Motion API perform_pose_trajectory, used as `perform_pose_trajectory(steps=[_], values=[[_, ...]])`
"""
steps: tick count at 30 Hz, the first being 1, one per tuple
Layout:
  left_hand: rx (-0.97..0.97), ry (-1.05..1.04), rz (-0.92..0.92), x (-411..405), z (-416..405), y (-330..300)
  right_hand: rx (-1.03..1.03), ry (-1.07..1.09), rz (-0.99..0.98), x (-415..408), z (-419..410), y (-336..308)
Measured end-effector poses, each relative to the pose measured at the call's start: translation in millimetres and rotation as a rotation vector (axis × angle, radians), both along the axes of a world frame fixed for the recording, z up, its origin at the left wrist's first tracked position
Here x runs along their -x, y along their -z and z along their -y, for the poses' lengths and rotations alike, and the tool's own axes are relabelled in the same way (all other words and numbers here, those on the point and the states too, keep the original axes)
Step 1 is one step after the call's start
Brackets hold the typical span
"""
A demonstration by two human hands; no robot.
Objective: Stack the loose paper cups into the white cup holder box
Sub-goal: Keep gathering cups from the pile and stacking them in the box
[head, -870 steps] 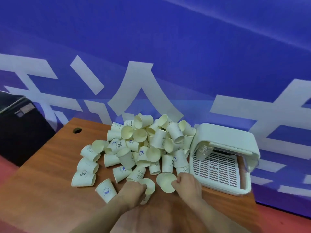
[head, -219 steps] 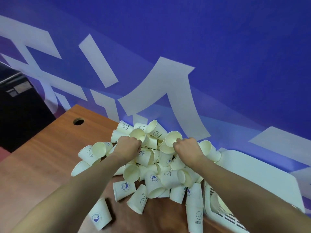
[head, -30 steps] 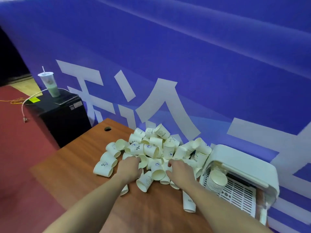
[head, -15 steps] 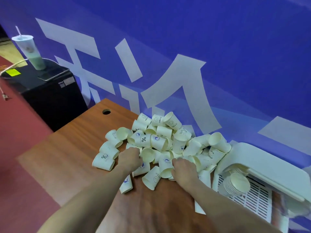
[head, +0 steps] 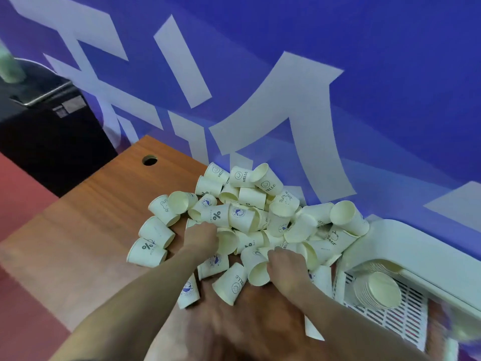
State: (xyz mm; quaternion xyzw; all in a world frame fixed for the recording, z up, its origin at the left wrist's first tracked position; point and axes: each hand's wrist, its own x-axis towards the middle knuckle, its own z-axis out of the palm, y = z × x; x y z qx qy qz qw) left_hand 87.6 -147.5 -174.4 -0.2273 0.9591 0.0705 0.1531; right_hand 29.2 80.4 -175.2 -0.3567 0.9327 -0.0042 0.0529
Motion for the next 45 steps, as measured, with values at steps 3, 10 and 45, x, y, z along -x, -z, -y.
perform_pose_trajectory(steps=[3,10,45], values=[[0.02,-0.002,0.01,3,-2,-2,-0.016,0.045,0.067,-1,-2,-13],[0.075,0.023,-0.06,-7,-15,-33,0.047,0.139,0.108,-15,-23,-41],[-0.726,-0.061,-0.079,10,-355,-116,0.332,1.041,0.118,-73,-354,-117]])
